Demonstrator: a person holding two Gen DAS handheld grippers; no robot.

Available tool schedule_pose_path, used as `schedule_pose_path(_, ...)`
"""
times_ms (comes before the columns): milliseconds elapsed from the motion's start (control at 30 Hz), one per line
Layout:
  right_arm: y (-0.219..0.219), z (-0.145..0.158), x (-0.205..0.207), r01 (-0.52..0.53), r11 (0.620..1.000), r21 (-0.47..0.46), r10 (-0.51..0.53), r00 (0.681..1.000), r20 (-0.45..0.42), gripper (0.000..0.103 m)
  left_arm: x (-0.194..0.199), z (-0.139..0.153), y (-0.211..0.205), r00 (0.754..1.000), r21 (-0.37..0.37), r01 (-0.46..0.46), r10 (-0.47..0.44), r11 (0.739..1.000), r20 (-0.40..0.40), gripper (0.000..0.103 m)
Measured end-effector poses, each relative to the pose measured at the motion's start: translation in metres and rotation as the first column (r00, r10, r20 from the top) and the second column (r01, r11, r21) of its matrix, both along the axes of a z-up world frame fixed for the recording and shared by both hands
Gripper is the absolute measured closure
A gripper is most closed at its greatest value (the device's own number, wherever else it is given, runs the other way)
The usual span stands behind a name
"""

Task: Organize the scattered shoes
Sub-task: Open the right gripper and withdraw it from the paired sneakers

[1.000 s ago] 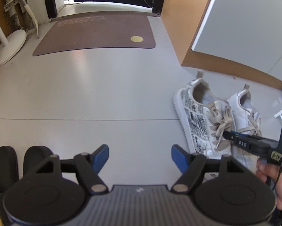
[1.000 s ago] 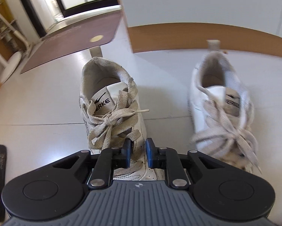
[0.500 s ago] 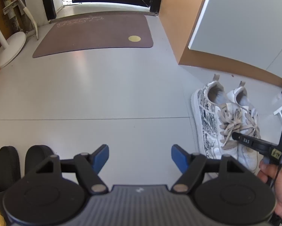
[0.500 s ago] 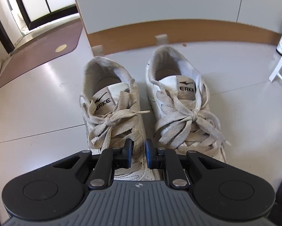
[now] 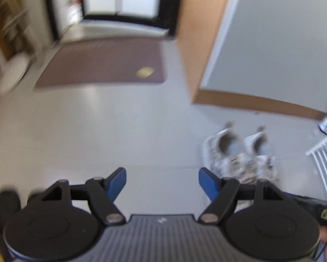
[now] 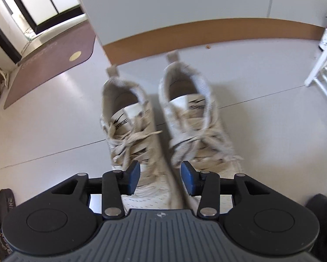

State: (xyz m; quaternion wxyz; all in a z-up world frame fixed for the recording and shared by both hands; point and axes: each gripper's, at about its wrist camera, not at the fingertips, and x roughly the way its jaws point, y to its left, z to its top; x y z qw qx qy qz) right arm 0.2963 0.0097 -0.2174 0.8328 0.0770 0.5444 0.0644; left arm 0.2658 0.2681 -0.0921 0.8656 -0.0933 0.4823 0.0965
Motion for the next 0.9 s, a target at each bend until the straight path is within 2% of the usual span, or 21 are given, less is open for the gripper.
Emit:
schedule_pose_path(33, -0.006, 0.006, -0.001, -0.002, 1.000, 0.004, 0.002, 1.000, -0.016, 0.050, 0.007, 0.007, -0.008, 1.000, 0.004, 0.006, -0.006, 1.000, 0.003, 0.027)
schedule_pose_path(100, -0.015, 0.015, -0.002, -0.018, 1.000, 0.009, 0.018, 0.998, -0.064, 0.040, 0.020, 0.021, -0.024, 1.000, 0.014, 0.020, -0.020, 1.000, 0.005, 0.025)
schedule_pose_path(167, -0.022, 0.023, -0.006, -0.050, 0.998, 0.035, 0.054, 0.992, -0.115, 0.040, 0.035, 0.031, -0.041, 0.997, 0.039, 0.059, -0.058, 0.997, -0.041, 0.026)
schedule_pose_path(200, -0.025, 0.028, -0.008, -0.068, 0.996, 0.051, 0.075, 0.987, -0.141, 0.039, 0.040, 0.038, -0.048, 0.997, 0.046, 0.045, -0.042, 0.998, -0.063, 0.026)
schedule_pose_path(267, -0.036, 0.046, -0.019, -0.109, 0.993, 0.048, 0.114, 0.985, -0.131, 0.032, 0.050, 0.051, -0.063, 0.994, 0.056, 0.018, -0.012, 0.998, -0.105, 0.026)
schedule_pose_path(333, -0.047, 0.058, -0.027, -0.130, 0.990, 0.057, 0.136, 0.983, -0.121, 0.029, 0.051, 0.068, -0.086, 0.994, 0.040, 0.023, -0.019, 0.999, -0.111, 0.026)
schedule_pose_path(533, -0.099, 0.088, -0.044, -0.091, 0.991, 0.096, 0.101, 0.989, -0.109, 0.025, 0.028, 0.091, -0.134, 0.993, 0.042, 0.024, -0.018, 0.999, -0.119, 0.025)
schedule_pose_path(733, -0.134, 0.116, -0.065, -0.090, 0.989, 0.119, 0.098, 0.993, -0.060, 0.012, -0.005, 0.092, -0.172, 0.983, 0.041, 0.036, -0.028, 0.999, -0.179, 0.025)
schedule_pose_path(900, -0.174, 0.138, -0.081, -0.026, 0.984, 0.175, 0.029, 0.999, -0.018, 0.006, -0.034, 0.099, -0.191, 0.987, -0.001, 0.021, -0.021, 1.000, -0.160, 0.025)
